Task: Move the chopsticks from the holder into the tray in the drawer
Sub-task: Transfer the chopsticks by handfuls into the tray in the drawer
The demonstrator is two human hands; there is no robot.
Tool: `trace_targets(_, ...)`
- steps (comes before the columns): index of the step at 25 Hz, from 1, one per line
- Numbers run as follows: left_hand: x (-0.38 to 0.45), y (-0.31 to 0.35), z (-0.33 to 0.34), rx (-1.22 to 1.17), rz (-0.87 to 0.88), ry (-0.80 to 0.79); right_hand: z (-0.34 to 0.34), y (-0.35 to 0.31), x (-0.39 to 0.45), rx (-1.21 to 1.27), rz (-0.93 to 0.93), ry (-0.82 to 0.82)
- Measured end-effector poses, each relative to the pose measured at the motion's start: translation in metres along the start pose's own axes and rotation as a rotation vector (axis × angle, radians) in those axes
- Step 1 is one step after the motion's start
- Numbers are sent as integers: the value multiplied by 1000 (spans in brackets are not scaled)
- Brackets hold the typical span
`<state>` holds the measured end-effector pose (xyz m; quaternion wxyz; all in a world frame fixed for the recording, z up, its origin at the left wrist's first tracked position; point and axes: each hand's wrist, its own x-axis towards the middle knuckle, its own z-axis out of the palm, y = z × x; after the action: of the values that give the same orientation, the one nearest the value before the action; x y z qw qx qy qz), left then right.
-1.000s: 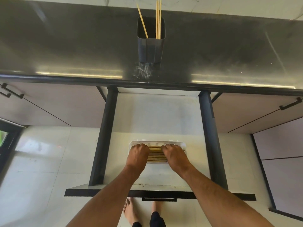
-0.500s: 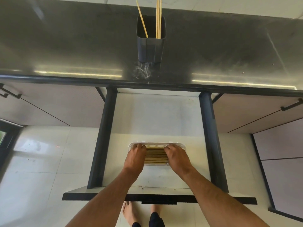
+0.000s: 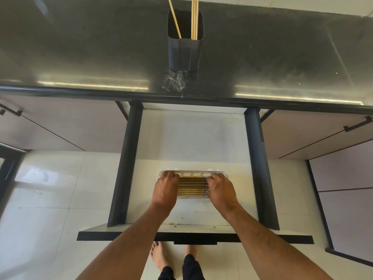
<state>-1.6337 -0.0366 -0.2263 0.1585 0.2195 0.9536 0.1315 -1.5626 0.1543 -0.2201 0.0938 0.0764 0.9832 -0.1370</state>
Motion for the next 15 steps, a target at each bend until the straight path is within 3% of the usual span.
trace_targets(10, -5, 1, 1, -41, 15, 18, 1, -1, -4, 49, 4, 8)
trace_targets(15, -8, 6, -6, 29, 113, 109, -9, -7, -5, 30, -48, 107)
